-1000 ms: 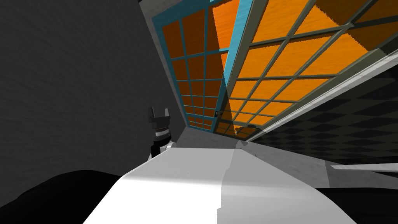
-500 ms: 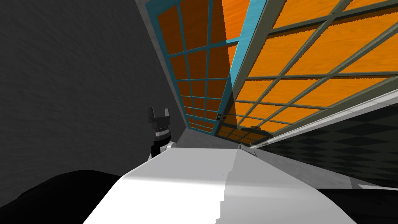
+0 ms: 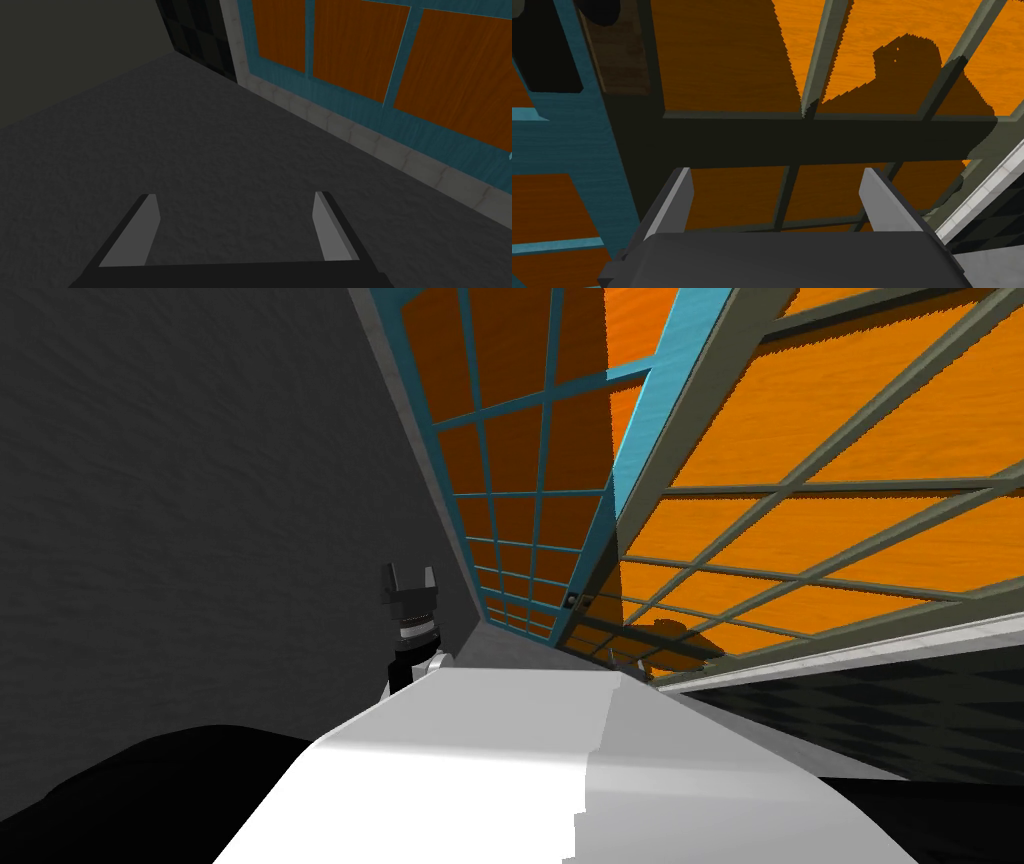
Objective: Pull the door open
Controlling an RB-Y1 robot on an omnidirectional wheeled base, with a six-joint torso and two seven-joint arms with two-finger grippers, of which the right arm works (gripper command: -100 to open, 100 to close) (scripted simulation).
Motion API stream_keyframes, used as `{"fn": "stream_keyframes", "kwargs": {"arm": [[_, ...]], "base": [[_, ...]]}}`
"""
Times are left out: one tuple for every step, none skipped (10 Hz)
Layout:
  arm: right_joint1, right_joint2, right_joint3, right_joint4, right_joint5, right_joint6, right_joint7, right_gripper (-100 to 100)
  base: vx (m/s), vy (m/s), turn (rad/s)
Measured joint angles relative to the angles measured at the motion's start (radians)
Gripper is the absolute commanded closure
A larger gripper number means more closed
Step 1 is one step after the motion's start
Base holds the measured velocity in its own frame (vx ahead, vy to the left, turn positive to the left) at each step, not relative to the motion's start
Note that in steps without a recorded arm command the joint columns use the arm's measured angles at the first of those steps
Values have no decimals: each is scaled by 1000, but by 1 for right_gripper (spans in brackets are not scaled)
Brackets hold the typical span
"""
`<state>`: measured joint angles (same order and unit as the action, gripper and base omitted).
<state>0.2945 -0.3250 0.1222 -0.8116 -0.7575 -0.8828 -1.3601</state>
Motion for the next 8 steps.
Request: {"fn": "stream_keyframes", "kwargs": {"arm": [[-4,0,-2,-34,-2,12,9,-100],[-26,1,2,-25,2,11,6,-100],[-32,6,5,-38,4,9,6,-100],[-53,6,10,-31,7,5,2,-100],[-84,11,18,-2,13,-10,-10,-100],[-84,10,16,-23,12,-5,-8,-100],[-103,11,21,-19,15,-6,-11,-100],[-101,12,20,-40,15,-1,-8,-100]], "base": [[163,-24,84],[169,-35,75],[184,-50,93],[198,-29,116],[135,-13,39],[141,5,98],[126,-4,56],[145,-14,110]]}}
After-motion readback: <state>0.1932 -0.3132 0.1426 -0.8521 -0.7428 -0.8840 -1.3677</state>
